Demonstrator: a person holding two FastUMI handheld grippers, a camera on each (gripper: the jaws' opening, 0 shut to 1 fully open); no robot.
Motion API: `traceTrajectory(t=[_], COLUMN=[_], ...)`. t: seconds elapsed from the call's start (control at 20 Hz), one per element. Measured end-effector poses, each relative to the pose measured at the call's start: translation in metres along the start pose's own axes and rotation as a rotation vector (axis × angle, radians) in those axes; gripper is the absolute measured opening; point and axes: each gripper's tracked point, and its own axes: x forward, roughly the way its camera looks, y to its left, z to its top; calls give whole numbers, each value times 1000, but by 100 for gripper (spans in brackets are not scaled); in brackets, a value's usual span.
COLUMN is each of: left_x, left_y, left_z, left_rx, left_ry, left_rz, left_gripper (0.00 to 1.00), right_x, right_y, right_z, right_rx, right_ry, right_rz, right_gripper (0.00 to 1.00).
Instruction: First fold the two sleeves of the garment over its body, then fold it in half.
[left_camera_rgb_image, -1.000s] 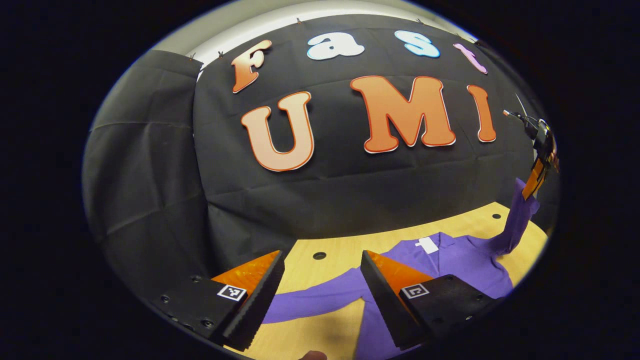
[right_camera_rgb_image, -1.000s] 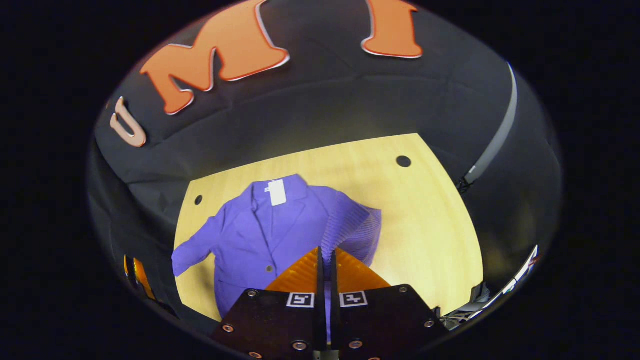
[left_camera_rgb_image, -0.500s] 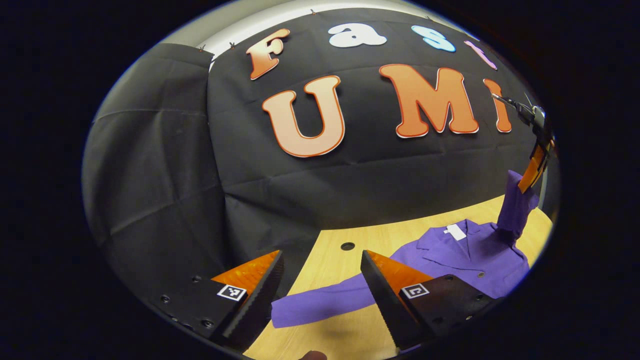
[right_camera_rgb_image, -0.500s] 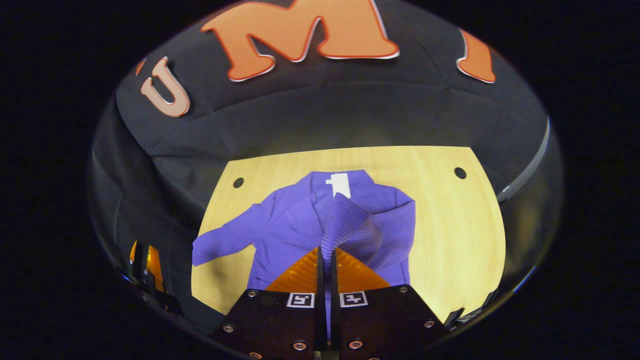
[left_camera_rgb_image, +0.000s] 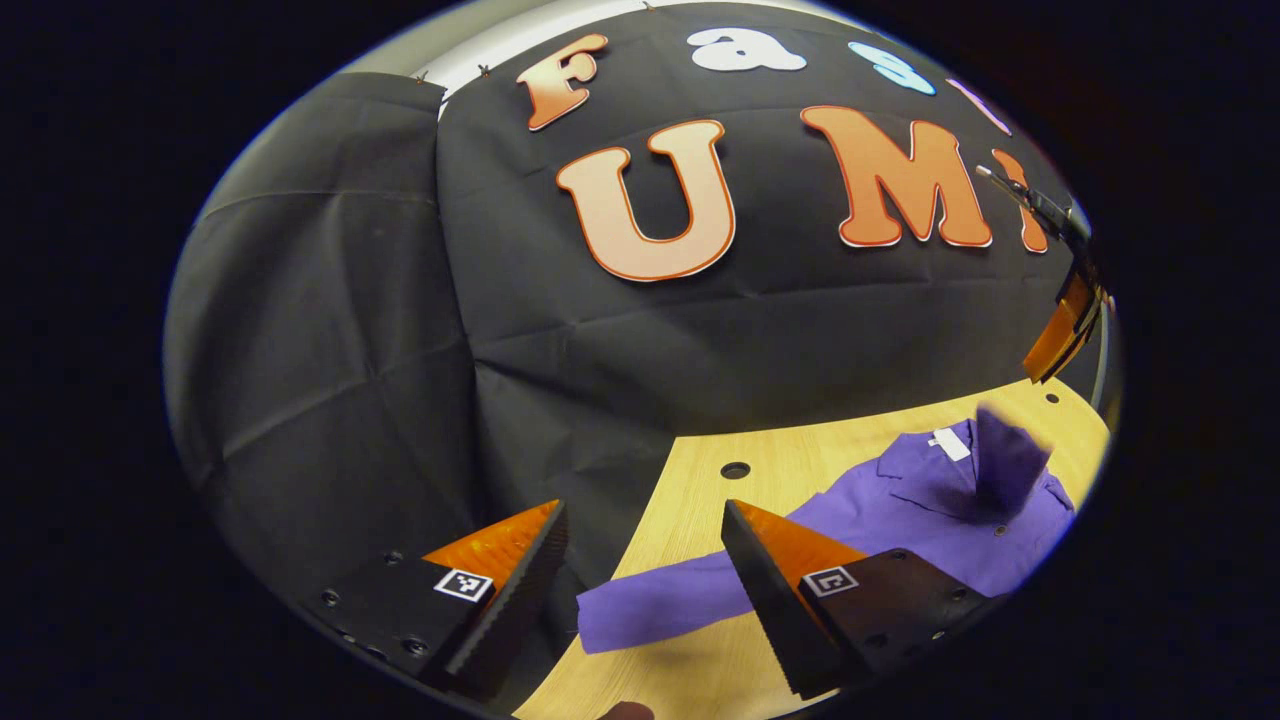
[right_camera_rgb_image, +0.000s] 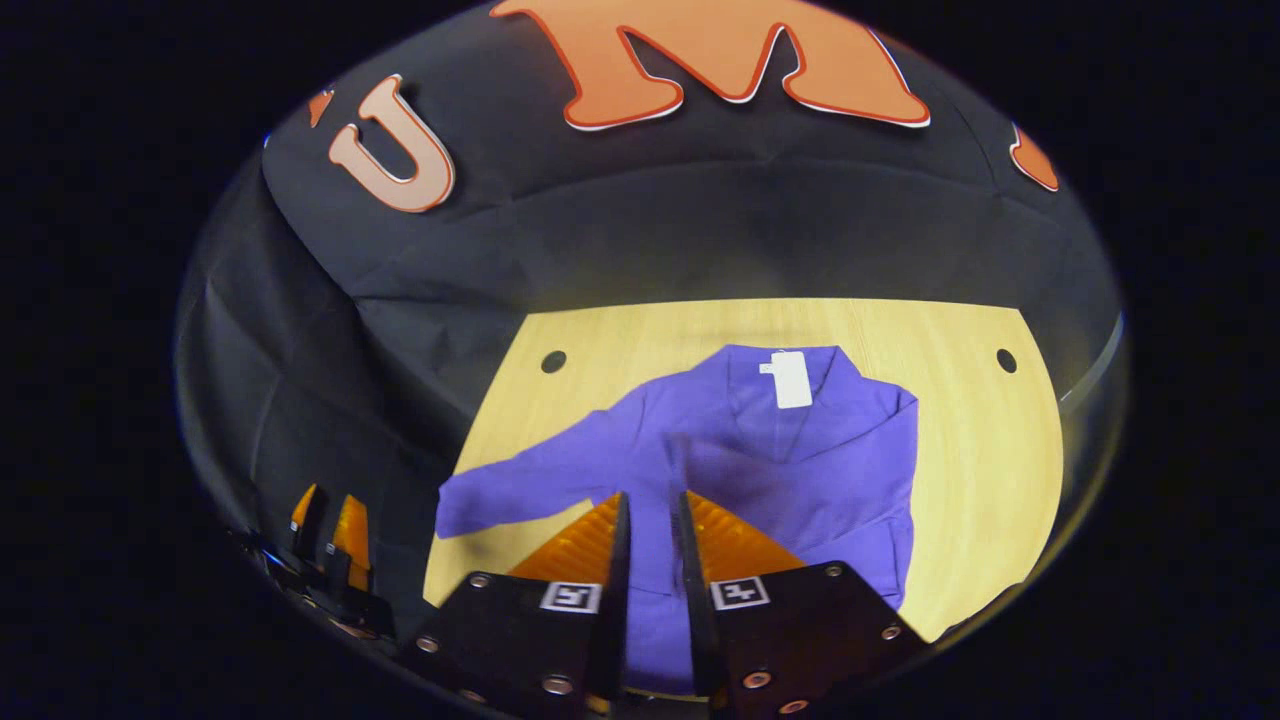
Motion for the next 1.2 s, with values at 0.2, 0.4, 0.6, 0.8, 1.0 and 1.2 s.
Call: traceTrajectory(t=[0.2, 0.4, 0.6, 0.8, 1.0, 1.2], left_x=[13, 35, 60, 80, 101, 99], left_y=[11, 18, 17, 12, 13, 13], left_z=[-10, -33, -65, -100, -133, -181], left_rx=[-3, -59, -129, -178, -218, -330], left_ry=[29, 137, 327, 533, 713, 951], left_rz=[9, -1, -36, -76, -82, -127], left_gripper=[96, 96, 97, 97, 98, 99], right_x=[-15, -47, -86, -124, -161, -196], right_y=[2, -11, -38, -61, -89, -107], right_z=[11, 32, 56, 67, 73, 66], right_rx=[-2, -9, -42, -45, -72, -82], right_ry=[-72, -208, -356, -457, -554, -622], right_rz=[19, 4, -70, -120, -185, -223], right_gripper=[58, 84, 96, 96, 95, 100])
